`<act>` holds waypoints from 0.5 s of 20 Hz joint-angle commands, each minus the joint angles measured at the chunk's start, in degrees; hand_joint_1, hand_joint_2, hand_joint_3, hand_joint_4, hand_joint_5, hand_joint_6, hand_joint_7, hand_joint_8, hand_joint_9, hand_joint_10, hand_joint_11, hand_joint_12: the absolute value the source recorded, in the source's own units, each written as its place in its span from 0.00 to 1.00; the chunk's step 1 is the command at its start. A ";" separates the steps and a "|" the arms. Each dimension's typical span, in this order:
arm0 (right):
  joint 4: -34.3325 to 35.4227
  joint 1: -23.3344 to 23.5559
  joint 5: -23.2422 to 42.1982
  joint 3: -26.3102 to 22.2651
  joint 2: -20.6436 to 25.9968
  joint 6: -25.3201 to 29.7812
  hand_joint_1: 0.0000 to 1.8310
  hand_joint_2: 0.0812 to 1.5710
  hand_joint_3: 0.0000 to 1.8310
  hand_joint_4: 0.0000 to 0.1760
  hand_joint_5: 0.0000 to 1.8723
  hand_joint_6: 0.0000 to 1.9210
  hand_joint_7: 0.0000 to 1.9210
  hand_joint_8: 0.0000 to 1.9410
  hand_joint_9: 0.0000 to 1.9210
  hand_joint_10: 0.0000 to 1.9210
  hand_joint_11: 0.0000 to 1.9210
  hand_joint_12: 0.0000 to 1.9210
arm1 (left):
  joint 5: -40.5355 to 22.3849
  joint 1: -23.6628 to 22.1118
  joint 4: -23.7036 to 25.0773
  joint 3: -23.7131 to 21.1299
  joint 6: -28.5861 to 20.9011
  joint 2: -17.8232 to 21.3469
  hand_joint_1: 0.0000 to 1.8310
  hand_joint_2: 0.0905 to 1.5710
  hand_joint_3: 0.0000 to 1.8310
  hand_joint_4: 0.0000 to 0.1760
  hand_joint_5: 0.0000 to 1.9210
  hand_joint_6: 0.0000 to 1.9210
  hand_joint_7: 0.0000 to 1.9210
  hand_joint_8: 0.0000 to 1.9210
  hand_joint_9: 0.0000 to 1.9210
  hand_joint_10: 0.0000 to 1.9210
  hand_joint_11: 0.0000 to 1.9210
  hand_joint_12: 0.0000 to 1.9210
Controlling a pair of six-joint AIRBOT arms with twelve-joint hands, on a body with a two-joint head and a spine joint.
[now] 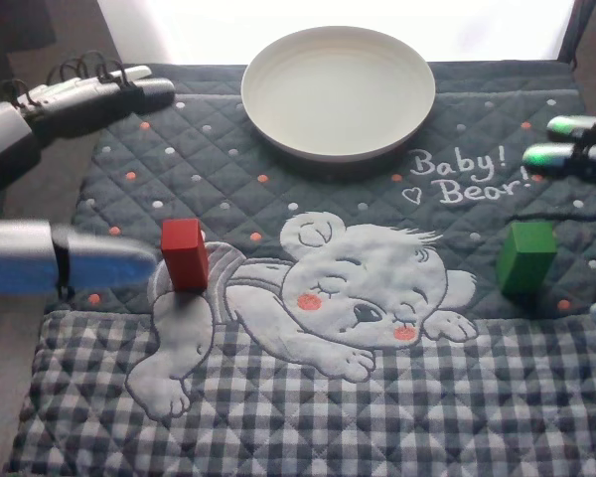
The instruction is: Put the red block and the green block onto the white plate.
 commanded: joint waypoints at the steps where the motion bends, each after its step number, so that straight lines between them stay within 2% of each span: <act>1: 2.16 0.50 6.63 0.43 0.40 0.25 0.45 0.56 0.01 1.00 0.15 0.00 0.10 0.00 0.11 0.01 0.00 0.53 | -5.90 -0.82 -0.78 0.36 -0.20 -0.36 0.44 0.59 0.01 0.00 0.12 0.00 0.04 0.00 0.03 0.01 0.00 0.24; 3: 2.08 0.50 6.63 0.74 0.13 0.25 0.46 0.56 0.00 1.00 0.14 0.00 0.10 0.00 0.10 0.00 0.00 0.52 | -4.60 -1.27 0.02 0.64 -0.21 -0.96 0.44 0.59 0.00 0.00 0.11 0.00 0.03 0.00 0.01 0.00 0.00 0.16; 4: 2.07 0.51 6.63 0.90 -0.03 0.25 0.46 0.56 0.00 1.00 0.14 0.00 0.10 0.00 0.09 0.00 0.00 0.48 | -3.71 -1.90 0.75 0.92 -0.24 -1.36 0.44 0.59 0.00 0.00 0.11 0.00 0.02 0.00 0.00 0.00 0.00 0.12; 5: 2.00 0.53 6.63 1.16 -0.25 0.25 0.45 0.56 0.00 1.00 0.12 0.00 0.08 0.00 0.06 0.01 0.00 0.39 | -2.45 -3.07 1.91 1.48 -0.49 -1.98 0.44 0.58 0.00 0.14 0.10 0.00 0.00 0.00 0.00 0.00 0.00 0.09; 6: 1.87 0.55 6.64 1.47 -0.49 0.25 0.45 0.56 0.00 1.00 0.11 0.00 0.06 0.01 0.04 0.01 0.00 0.30 | -1.50 -4.18 2.93 2.05 -0.75 -2.64 0.44 0.58 0.00 0.23 0.10 0.00 0.00 0.00 0.00 0.00 0.00 0.09; 7: 1.86 0.61 6.65 1.73 -0.66 0.25 0.43 0.56 0.00 1.00 0.09 0.00 0.03 0.00 0.02 0.00 0.00 0.28 | -0.41 -5.44 3.98 2.77 -0.97 -3.55 0.46 0.57 0.00 0.31 0.10 0.00 0.00 0.00 0.00 0.00 0.00 0.06; 9: 1.86 0.88 6.66 2.23 -0.83 0.25 0.44 0.54 0.00 1.00 0.09 0.00 0.02 0.00 0.03 0.00 0.00 0.34 | 2.57 -8.02 6.59 4.50 -1.57 -5.77 0.47 0.56 0.00 0.52 0.09 0.00 0.01 0.00 0.01 0.00 0.03 0.05; 10: 1.74 1.27 6.64 2.59 -1.00 0.25 0.45 0.53 0.00 1.00 0.09 0.00 0.02 0.00 0.03 0.00 0.00 0.35 | 4.24 -9.20 7.85 5.26 -1.96 -6.66 0.48 0.56 0.00 0.60 0.09 0.00 0.01 0.00 0.02 0.00 0.00 0.14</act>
